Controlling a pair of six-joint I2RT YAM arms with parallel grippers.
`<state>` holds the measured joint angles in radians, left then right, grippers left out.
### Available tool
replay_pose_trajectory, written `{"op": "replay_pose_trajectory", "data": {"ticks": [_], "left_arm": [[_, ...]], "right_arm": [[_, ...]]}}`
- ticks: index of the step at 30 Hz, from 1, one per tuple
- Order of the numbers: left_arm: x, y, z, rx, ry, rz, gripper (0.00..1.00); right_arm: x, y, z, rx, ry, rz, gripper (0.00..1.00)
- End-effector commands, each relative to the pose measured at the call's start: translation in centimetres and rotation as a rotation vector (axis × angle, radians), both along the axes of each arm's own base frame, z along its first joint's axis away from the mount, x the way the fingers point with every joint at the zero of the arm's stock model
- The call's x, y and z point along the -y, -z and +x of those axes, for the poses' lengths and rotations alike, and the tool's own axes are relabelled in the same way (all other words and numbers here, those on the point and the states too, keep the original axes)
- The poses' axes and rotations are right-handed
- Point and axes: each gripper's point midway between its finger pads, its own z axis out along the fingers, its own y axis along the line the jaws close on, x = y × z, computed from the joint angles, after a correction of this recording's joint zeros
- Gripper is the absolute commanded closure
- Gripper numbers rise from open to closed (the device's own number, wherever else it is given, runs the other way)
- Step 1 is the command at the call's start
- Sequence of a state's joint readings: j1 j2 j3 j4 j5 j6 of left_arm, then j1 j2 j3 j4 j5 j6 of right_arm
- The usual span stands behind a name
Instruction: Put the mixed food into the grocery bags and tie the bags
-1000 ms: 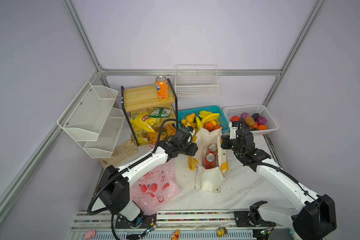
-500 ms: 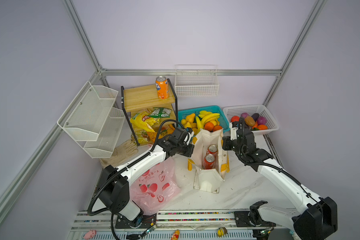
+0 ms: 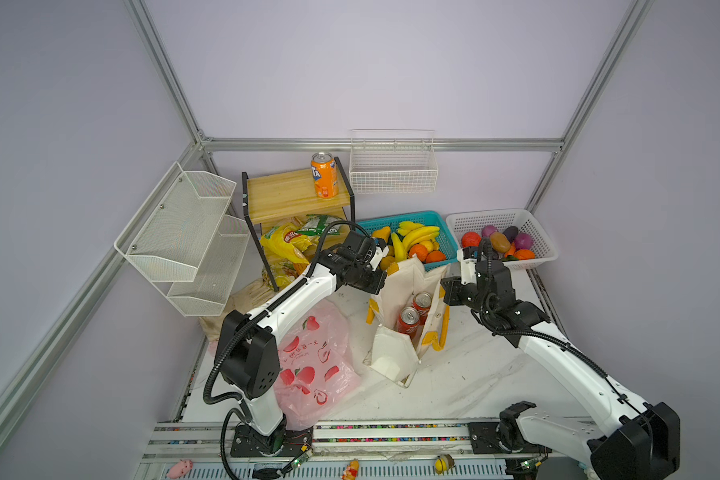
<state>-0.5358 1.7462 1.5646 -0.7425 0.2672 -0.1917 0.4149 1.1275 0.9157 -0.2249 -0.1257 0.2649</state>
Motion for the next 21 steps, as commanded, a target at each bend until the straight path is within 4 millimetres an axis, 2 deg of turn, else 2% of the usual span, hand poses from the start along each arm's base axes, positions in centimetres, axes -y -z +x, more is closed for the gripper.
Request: {"op": "replay_pose_trajectory", "data": {"ticks": [1, 8, 10, 13, 16, 19, 21], "left_arm": [[0.3, -5.7, 2.1, 0.143, 0.010, -0.077, 1.00], [0.2, -5.7, 1.5, 0.135, 0.009, -0.096, 1.00], [0.3, -5.7, 1.3, 0.132, 0.010, -0.110, 1.00], [0.5, -5.8, 1.0, 0.127, 0.012, -0.135, 0.89], [0.5, -6.1, 0.6, 0.122, 0.018, -0.152, 0.70], [0.1, -7.1, 0.1, 0.144, 0.017, -0.153, 0.46], [-0.8, -7.8, -0.1, 0.179, -0.014, -0.139, 0.39]], "right_arm": [[-0.8, 0.7, 0.2, -0.021, -0.021, 0.031, 0.95], [-1.6, 0.1, 2.0, -0.005, -0.021, 0.035, 0.96], [-1.3, -0.1, 2.2, 0.002, -0.006, 0.021, 0.95], [-0.5, 0.2, 2.3, 0.003, 0.023, -0.017, 0.95], [-0.2, 0.6, 2.1, 0.001, 0.032, -0.032, 0.91], [-0.4, 0.9, 2.0, -0.008, 0.017, -0.032, 0.81], [-0.3, 0.7, 1.8, -0.008, 0.016, -0.031, 0.74]]}}
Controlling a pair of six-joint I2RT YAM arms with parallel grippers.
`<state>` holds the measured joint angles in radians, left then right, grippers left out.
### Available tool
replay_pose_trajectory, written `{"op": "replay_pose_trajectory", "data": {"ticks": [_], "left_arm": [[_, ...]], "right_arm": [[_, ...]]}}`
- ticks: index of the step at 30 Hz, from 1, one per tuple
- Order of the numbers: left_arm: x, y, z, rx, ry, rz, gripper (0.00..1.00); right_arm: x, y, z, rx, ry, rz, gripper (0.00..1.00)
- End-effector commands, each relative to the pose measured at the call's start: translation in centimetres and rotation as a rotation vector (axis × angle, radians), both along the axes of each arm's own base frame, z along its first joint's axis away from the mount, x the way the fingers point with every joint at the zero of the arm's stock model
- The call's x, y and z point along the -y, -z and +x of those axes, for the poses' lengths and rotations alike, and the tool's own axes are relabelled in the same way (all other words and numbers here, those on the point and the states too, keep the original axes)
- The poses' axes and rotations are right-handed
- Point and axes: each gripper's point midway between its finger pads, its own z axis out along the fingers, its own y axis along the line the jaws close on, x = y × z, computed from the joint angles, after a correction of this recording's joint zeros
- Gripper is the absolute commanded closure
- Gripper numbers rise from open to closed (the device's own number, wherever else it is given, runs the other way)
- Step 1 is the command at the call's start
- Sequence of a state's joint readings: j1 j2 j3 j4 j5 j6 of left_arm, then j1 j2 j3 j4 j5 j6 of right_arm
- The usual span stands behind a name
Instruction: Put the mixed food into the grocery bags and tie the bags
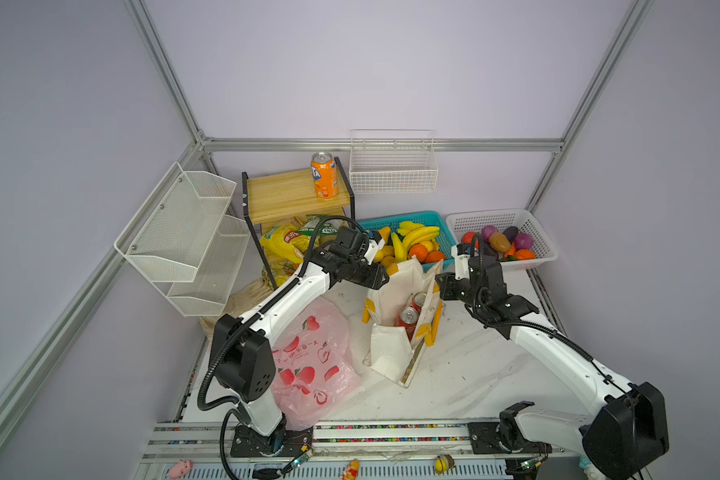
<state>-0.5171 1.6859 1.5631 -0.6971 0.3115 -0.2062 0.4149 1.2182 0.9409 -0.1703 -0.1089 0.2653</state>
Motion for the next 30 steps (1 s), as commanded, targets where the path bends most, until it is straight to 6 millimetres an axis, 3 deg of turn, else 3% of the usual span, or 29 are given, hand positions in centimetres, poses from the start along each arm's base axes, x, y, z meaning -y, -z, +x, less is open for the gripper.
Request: {"op": "replay_pose_trajectory", "data": {"ticks": [1, 5, 7, 9, 12, 15, 17, 21, 30], "left_arm": [[-1.4, -5.0, -0.7, 0.136, -0.035, -0.049, 0.36], [-4.1, -7.3, -1.7, 0.219, -0.124, -0.069, 0.29], [-6.4, -8.8, -2.4, 0.267, -0.212, -0.085, 0.25], [-9.5, -8.7, -2.8, 0.276, -0.360, -0.073, 0.22], [-14.6, -6.4, -4.1, 0.249, -0.552, -0.023, 0.20], [-17.7, -1.8, -5.7, 0.135, -0.663, 0.036, 0.19], [-17.9, 1.7, -6.4, 0.047, -0.675, 0.070, 0.19], [-15.7, 5.9, -5.8, -0.074, -0.621, 0.041, 0.18], [-14.2, 12.8, -3.2, -0.191, -0.596, 0.169, 0.22]], "right_arm": [[0.3, -0.4, -0.3, 0.005, 0.003, -0.018, 0.70], [0.6, -1.5, -0.7, 0.028, 0.009, -0.011, 0.53], [0.8, -2.2, -0.8, 0.043, 0.013, -0.012, 0.46], [1.0, -2.9, -0.9, 0.064, 0.016, -0.010, 0.35], [1.3, -4.1, -1.0, 0.096, 0.028, -0.010, 0.25], [1.7, -5.8, -1.0, 0.144, 0.040, -0.014, 0.17], [2.0, -7.0, -0.9, 0.175, 0.051, -0.017, 0.15], [2.0, -8.3, -0.7, 0.220, 0.057, -0.004, 0.14], [1.3, -6.6, -0.6, 0.193, 0.020, -0.009, 0.14]]}}
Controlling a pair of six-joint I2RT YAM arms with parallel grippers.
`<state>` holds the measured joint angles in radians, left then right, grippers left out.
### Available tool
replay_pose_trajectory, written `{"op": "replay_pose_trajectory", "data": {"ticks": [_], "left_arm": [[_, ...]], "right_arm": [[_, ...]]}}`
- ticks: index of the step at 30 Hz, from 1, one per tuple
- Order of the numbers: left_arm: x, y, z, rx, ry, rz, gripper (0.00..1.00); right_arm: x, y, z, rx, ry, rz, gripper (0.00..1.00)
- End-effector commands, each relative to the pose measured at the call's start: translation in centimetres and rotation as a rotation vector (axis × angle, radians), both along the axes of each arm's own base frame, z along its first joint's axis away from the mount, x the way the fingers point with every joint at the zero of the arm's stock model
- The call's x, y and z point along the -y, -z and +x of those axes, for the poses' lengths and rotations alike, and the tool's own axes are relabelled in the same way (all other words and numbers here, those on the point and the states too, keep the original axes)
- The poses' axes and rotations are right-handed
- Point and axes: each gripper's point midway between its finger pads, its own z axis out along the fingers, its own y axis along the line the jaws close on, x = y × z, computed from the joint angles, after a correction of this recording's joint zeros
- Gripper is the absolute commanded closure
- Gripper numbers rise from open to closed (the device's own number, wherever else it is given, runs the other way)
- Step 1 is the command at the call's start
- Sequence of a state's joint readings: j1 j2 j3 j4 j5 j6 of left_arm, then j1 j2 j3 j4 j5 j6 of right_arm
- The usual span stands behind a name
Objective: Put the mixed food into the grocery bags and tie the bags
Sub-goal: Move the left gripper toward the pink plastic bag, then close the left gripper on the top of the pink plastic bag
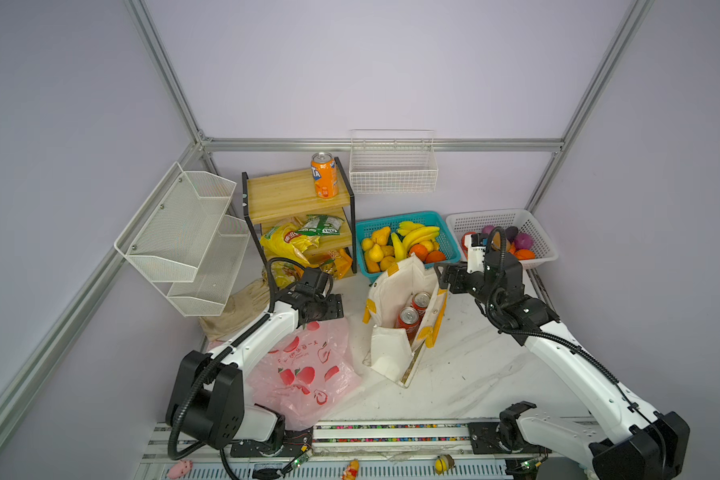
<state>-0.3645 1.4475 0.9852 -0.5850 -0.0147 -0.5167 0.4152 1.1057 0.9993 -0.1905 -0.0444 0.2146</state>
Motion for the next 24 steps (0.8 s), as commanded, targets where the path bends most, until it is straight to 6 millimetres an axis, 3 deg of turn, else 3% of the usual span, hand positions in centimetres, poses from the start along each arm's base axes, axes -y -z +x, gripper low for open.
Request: {"op": "replay_pose_trajectory", "data": {"ticks": [1, 8, 17, 18, 21, 24], "left_arm": [[0.8, 1.0, 1.1, 0.013, -0.003, 0.006, 0.24], [0.5, 4.0, -0.2, -0.039, -0.002, 0.096, 0.50], [0.8, 3.1, -1.5, 0.018, 0.051, 0.085, 0.95], [0.9, 2.6, -1.6, 0.032, 0.061, 0.078, 0.99], [1.0, -1.3, -1.5, 0.132, 0.088, 0.056, 1.00], [1.3, -6.6, -1.4, 0.255, 0.162, 0.050, 1.00]], "right_arm": [[-0.2, -0.1, 0.0, 0.025, -0.016, -0.007, 0.14], [-0.1, 0.0, -0.1, 0.035, -0.019, -0.023, 0.14], [0.1, -1.0, -0.7, 0.056, -0.020, 0.003, 0.13], [0.2, -1.3, -0.8, 0.062, -0.015, 0.008, 0.14], [0.7, -2.2, -1.2, 0.084, 0.002, 0.011, 0.14], [1.0, -3.3, -1.2, 0.108, 0.017, 0.013, 0.14]]}}
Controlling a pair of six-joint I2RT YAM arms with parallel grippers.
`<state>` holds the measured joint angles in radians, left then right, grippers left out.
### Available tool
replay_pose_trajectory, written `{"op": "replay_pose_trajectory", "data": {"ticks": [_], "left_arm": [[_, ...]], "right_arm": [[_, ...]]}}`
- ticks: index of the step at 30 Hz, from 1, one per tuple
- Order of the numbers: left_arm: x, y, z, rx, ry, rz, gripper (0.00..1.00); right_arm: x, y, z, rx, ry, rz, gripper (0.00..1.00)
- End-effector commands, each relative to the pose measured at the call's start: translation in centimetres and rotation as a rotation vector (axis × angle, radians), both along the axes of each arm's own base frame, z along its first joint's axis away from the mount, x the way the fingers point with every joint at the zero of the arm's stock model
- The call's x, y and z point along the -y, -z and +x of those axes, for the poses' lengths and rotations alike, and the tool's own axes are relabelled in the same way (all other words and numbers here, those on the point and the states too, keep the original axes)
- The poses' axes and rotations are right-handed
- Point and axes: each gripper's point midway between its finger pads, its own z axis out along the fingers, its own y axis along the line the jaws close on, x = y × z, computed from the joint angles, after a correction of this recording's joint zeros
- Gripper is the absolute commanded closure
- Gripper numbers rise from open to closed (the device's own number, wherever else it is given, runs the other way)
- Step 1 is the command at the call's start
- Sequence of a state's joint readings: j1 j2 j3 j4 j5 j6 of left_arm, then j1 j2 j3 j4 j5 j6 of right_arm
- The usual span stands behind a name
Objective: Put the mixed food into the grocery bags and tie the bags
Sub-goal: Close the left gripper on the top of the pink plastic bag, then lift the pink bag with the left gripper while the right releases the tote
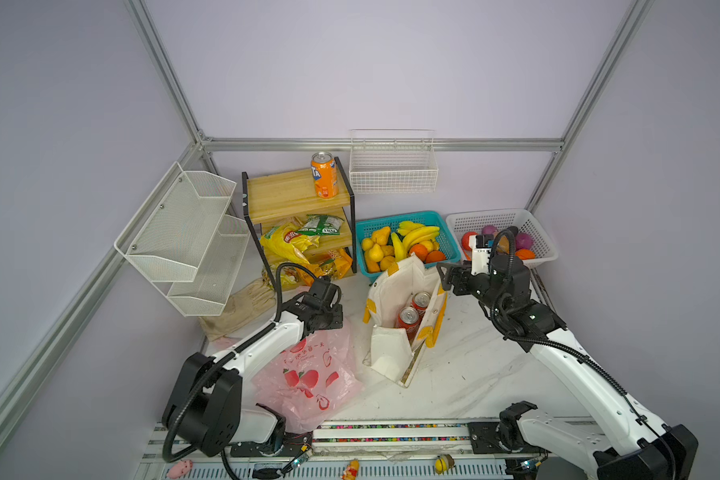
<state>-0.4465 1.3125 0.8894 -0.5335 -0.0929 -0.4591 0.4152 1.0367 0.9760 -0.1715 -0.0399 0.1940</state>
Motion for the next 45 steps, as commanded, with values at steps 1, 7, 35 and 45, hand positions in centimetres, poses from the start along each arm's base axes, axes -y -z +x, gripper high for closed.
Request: {"op": "replay_pose_trajectory", "data": {"ticks": [1, 7, 35, 45], "left_arm": [[1.0, -6.9, 0.2, 0.174, 0.135, -0.011, 1.00], [4.0, -14.8, -4.1, 0.272, 0.512, -0.051, 1.00], [10.2, -41.8, -8.3, 1.105, 1.010, -0.087, 1.00], [10.3, -36.3, -9.9, 1.238, 1.148, 0.042, 1.00]], "right_arm": [[0.4, -2.0, -0.1, 0.050, 0.018, 0.011, 0.13], [-1.9, -3.8, 0.6, 0.081, -0.081, 0.065, 0.13], [-2.8, -5.9, 4.2, 0.038, -0.039, 0.055, 0.16], [-1.6, -6.5, 3.5, 0.009, -0.035, 0.111, 0.18]]}}
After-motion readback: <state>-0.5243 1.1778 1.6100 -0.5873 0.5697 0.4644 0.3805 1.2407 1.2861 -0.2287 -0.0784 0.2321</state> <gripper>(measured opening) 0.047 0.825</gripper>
